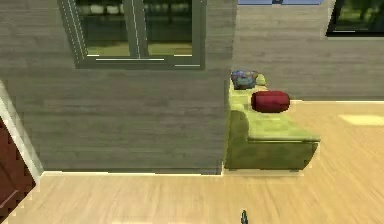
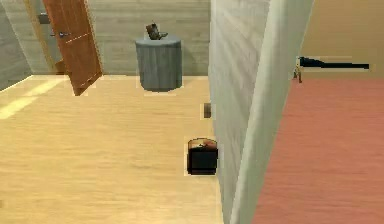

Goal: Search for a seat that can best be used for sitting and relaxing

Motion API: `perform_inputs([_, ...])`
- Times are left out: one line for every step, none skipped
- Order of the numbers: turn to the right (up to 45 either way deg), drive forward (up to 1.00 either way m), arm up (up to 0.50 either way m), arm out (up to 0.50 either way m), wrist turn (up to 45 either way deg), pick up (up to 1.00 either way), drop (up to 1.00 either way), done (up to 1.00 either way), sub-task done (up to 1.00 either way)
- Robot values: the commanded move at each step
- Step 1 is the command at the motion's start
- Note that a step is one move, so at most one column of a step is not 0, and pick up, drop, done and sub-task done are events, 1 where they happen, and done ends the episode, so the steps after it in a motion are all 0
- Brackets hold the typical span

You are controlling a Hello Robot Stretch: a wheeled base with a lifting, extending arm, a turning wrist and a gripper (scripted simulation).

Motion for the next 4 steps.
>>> perform_inputs([36.0, 0.00, 0.00, 0.00, 0.0, 0.00, 0.00, 0.00, 0.00])
perform_inputs([0.0, 0.75, 0.00, 0.00, 0.0, 0.00, 0.00, 0.00, 0.00])
perform_inputs([-24.0, 0.00, 0.00, 0.00, 0.0, 0.00, 0.00, 0.00, 0.00])
perform_inputs([0.0, 0.00, 0.00, 0.00, 0.0, 0.00, 0.00, 1.00, 0.00])
